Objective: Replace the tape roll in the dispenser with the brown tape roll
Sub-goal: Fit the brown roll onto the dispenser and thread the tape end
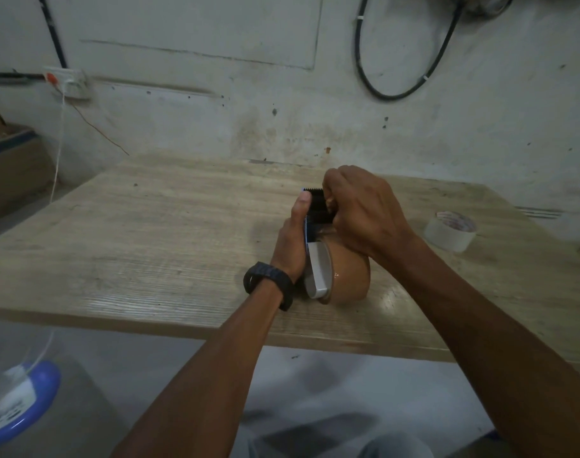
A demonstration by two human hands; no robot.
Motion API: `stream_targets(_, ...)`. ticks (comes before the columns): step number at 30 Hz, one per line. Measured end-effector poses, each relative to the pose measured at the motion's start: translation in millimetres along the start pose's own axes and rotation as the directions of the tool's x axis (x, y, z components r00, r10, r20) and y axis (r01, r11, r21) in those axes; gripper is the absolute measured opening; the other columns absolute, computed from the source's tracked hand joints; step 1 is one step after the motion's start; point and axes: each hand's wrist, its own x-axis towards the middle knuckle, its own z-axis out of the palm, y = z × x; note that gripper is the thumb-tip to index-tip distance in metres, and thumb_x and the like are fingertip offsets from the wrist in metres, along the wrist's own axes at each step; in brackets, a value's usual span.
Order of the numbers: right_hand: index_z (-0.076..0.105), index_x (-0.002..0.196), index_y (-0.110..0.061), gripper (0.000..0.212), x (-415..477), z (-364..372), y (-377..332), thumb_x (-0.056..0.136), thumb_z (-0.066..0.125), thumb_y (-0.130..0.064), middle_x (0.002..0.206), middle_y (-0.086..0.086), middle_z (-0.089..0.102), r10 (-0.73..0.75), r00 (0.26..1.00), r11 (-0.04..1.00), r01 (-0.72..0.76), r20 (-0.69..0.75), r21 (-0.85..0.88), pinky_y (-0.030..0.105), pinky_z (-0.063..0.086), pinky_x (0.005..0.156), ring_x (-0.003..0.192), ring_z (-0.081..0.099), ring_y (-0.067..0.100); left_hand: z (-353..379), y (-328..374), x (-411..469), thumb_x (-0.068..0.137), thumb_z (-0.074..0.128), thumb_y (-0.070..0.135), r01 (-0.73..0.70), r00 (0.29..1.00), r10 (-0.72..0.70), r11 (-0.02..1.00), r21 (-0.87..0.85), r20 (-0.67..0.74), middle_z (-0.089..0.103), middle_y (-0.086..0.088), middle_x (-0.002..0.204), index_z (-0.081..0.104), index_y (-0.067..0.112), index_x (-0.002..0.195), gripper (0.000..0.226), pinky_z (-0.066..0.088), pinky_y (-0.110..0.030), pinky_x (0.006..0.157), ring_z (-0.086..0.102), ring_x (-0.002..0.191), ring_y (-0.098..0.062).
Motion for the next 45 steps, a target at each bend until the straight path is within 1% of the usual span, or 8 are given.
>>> stream_targets(10,0.055,0.075,-0.006,0.011,2.9,-3.2,-6.7,0.067,0.061,-0.009,0.065,0.009,0.05,-0.028,1.0,0.999,0.028,0.0,0.037,0.03,0.028,0.053,0.055,0.038,0.022,-1.8,-3.7,2.1,0.069,0.054,0.092,0.006,1.0,-0.007,1.0,-0.02,-0.028,0.073,-0.019,0.117,0.078,0.033,0.104,0.073,0.04,-0.072,0.107,0.064,0.115,-0.047)
stream_targets(16,0.052,0.072,-0.009,0.031,1.7,-1.1,-7.7,0.061,0.081,-0.007,0.066,0.0,0.041,-0.066,0.997,0.997,0.065,0.035,0.043,0.029,0.031,0.05,0.055,0.036,0.018,-2.1,-2.4,1.1,0.072,0.053,0.091,-0.016,0.999,0.016,1.0,-0.006,-0.03,0.073,-0.019,0.117,0.078,0.03,0.105,0.073,0.039,-0.072,0.107,0.064,0.115,-0.046)
stream_targets(22,0.053,0.074,-0.011,0.02,9.1,4.1,-4.4,0.07,0.065,0.005,0.064,-0.001,0.045,0.095,0.993,0.986,-0.085,-0.071,0.141,0.032,0.039,0.051,0.055,0.043,0.017,-1.9,-0.6,1.1,0.065,0.053,0.094,-0.022,1.0,0.022,0.999,0.023,0.008,0.074,-0.017,0.107,0.078,0.034,0.097,0.072,0.043,-0.072,0.103,0.067,0.109,-0.046)
stream_targets(27,0.055,0.073,-0.008,0.022,10.5,3.1,-7.7,0.066,0.074,0.0,0.065,0.005,0.052,-0.013,1.0,0.996,0.013,0.003,0.094,0.036,0.045,0.051,0.055,0.045,0.019,-2.8,-1.8,3.3,0.067,0.052,0.094,-0.021,0.999,0.022,0.999,0.033,-0.033,0.075,-0.02,0.107,0.079,0.032,0.093,0.072,0.043,-0.073,0.102,0.066,0.109,-0.05)
stream_targets(30,0.055,0.072,-0.007,0.011,13.7,3.4,-6.5,0.07,0.06,0.002,0.063,0.004,0.05,0.038,0.999,0.992,-0.033,-0.038,0.126,0.041,0.048,0.052,0.054,0.046,0.022,-3.4,-3.0,3.7,0.07,0.049,0.093,-0.016,0.999,0.017,0.999,0.043,-0.031,0.075,-0.02,0.111,0.078,0.034,0.095,0.07,0.044,-0.07,0.103,0.067,0.111,-0.046)
stream_targets(35,0.057,0.073,-0.006,0.011,10.5,1.0,-12.8,0.068,0.062,0.002,0.064,0.002,0.049,-0.03,1.0,0.991,0.029,0.006,0.13,0.031,0.038,0.052,0.055,0.044,0.019,-4.6,-3.5,6.3,0.075,0.051,0.09,-0.004,0.999,0.005,1.0,0.018,-0.041,0.073,-0.021,0.117,0.078,0.033,0.102,0.069,0.042,-0.072,0.105,0.064,0.116,-0.046)
stream_targets(40,0.059,0.07,-0.008,0.016,14.3,2.4,-12.5,0.069,0.052,0.007,0.061,0.002,0.056,0.148,0.985,0.955,-0.119,-0.087,0.273,0.036,0.05,0.052,0.053,0.053,0.019,-3.3,-4.5,4.1,0.068,0.05,0.095,0.004,0.999,-0.003,1.0,0.023,-0.049,0.067,-0.024,0.129,0.071,0.029,0.123,0.088,0.039,-0.069,0.109,0.059,0.124,-0.047)
stream_targets(45,0.069,0.072,-0.01,0.024,17.5,-6.0,-6.5,0.07,0.06,0.013,0.065,-0.005,0.067,0.372,0.928,0.779,-0.304,-0.014,0.549,0.014,0.053,0.059,0.058,0.062,0.003,-4.6,2.6,1.2,0.07,0.051,0.093,-0.002,0.999,0.003,1.0,0.017,-0.05,0.073,-0.018,0.121,0.073,0.024,0.119,0.087,0.042,-0.068,0.107,0.066,0.117,-0.042)
